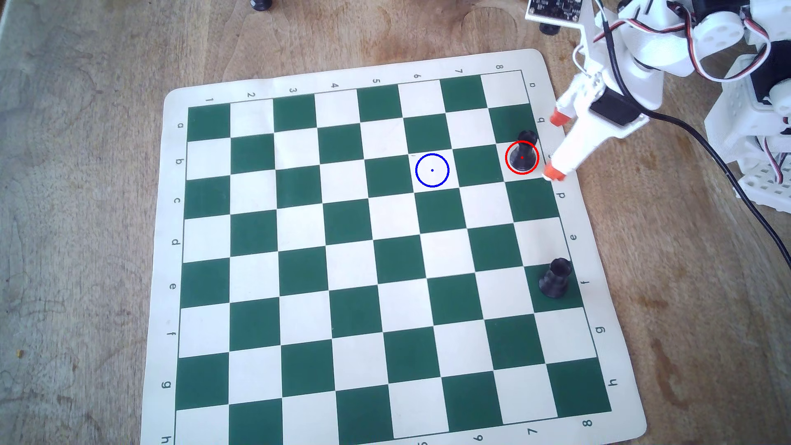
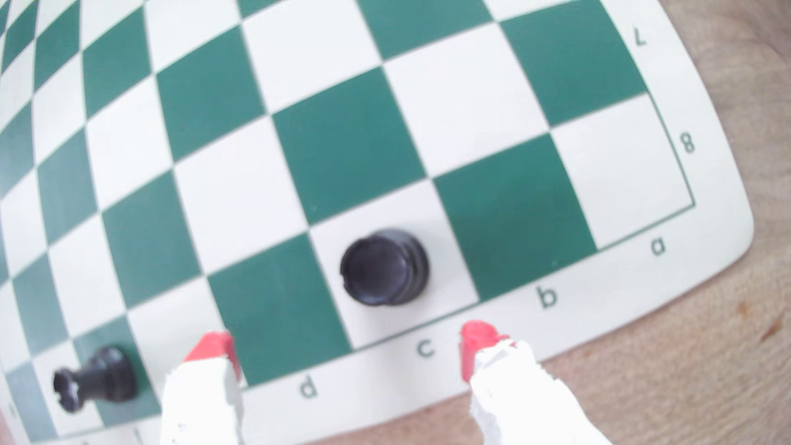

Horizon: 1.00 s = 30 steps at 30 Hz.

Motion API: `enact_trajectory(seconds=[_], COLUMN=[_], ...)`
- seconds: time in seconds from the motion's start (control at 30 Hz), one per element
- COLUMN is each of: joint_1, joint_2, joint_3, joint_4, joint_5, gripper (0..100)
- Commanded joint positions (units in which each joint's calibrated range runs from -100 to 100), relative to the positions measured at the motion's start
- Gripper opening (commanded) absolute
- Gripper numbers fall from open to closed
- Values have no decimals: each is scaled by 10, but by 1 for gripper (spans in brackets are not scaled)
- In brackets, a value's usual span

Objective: Move the chess piece from red to blue

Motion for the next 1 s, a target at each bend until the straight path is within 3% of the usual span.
enact_trajectory(seconds=[0.0,0.97], joint_1=[11,-1], joint_2=[13,30], joint_3=[0,109], joint_4=[-52,-263], joint_5=[3,3], gripper=[29,25])
